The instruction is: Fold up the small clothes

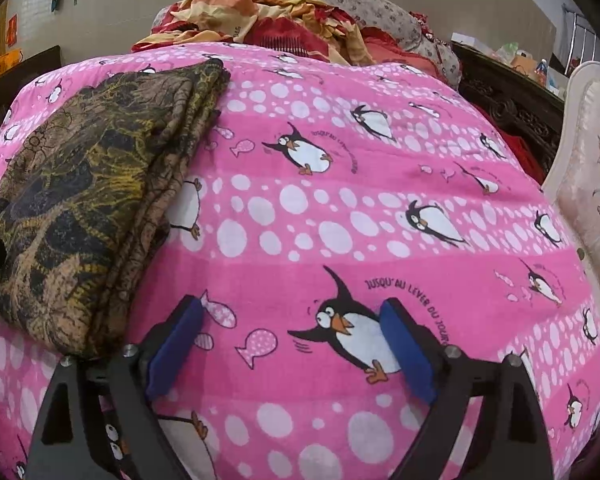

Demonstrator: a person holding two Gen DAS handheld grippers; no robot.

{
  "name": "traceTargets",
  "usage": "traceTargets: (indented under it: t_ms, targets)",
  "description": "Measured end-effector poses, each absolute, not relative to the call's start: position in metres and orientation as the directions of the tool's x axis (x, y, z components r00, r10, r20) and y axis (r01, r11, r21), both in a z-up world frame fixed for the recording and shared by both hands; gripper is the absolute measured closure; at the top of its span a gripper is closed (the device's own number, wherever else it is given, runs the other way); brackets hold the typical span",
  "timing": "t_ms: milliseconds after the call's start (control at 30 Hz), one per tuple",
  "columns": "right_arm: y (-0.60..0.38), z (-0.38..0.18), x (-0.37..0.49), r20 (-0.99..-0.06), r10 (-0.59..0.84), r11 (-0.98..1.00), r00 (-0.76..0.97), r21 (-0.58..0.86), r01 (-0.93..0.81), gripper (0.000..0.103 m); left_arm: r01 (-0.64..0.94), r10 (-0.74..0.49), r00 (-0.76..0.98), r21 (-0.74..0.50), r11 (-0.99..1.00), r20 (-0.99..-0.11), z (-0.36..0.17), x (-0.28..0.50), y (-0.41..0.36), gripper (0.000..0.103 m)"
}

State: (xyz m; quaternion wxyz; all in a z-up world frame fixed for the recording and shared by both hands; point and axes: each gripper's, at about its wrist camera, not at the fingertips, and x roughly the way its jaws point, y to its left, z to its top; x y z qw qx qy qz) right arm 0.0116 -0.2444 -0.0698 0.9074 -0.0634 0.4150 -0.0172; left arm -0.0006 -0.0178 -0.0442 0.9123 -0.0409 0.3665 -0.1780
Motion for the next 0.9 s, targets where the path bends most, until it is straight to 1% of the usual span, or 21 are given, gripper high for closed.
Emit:
traceTargets:
  t_ms: [67, 133, 233, 300, 400, 500, 600, 700, 833, 900]
  targets:
    - [-0.244, -0.070, 0.012, -0.752, -0.083, 0.991, 0.654, -0.129, -0.022, 0.010, 0.289, -0.335, 0.658, -0.185, 0.939, -0.675, -0.042, 0.002, -0.022, 0.023]
    - [-0.244, -0.069, 0.014, -0.761, -0.086, 0.990, 0.643, -0.136, -0.028, 0.010, 0.264, -0.303, 0.628, -0.169, 0.949, -0.717, -0.033, 0.004, -0.027, 0.023]
    - [-0.244, -0.056, 0.017, -0.809, -0.067, 0.990, 0.584, -0.124, -0.059, 0.009, 0.162, -0.182, 0.606, -0.103, 0.981, -0.775, -0.014, 0.004, -0.028, 0.023]
    - [-0.247, -0.036, 0.009, -0.805, -0.053, 0.992, 0.590, -0.109, -0.060, 0.009, 0.105, -0.120, 0.595, -0.072, 0.992, -0.794, 0.000, 0.001, -0.027, 0.023]
    - [-0.250, -0.005, -0.010, -0.784, -0.033, 0.995, 0.620, -0.086, -0.055, 0.009, 0.064, -0.074, 0.588, -0.045, 0.997, -0.805, 0.012, -0.004, -0.025, 0.023]
    - [-0.251, 0.021, -0.034, -0.764, -0.015, 0.997, 0.646, -0.056, -0.043, 0.007, 0.048, -0.040, 0.605, -0.014, 0.999, -0.795, 0.023, -0.013, -0.026, 0.023]
    - [-0.249, 0.031, -0.052, -0.748, 0.001, 0.998, 0.664, -0.041, -0.048, 0.007, 0.036, -0.026, 0.621, -0.005, 0.999, -0.784, 0.029, -0.024, -0.029, 0.023]
    - [-0.241, 0.036, -0.066, -0.738, 0.011, 0.996, 0.675, -0.052, -0.072, 0.007, 0.034, -0.017, 0.611, 0.005, 0.999, -0.792, 0.028, -0.024, -0.024, 0.023]
    - [-0.236, 0.039, -0.074, -0.732, 0.009, 0.992, 0.681, -0.079, -0.098, 0.007, 0.025, -0.007, 0.611, 0.010, 1.000, -0.792, 0.032, -0.031, -0.026, 0.023]
    - [-0.237, 0.042, -0.076, -0.727, 0.021, 0.993, 0.687, -0.063, -0.097, 0.007, 0.026, -0.004, 0.610, 0.014, 1.000, -0.792, 0.034, -0.033, -0.027, 0.023]
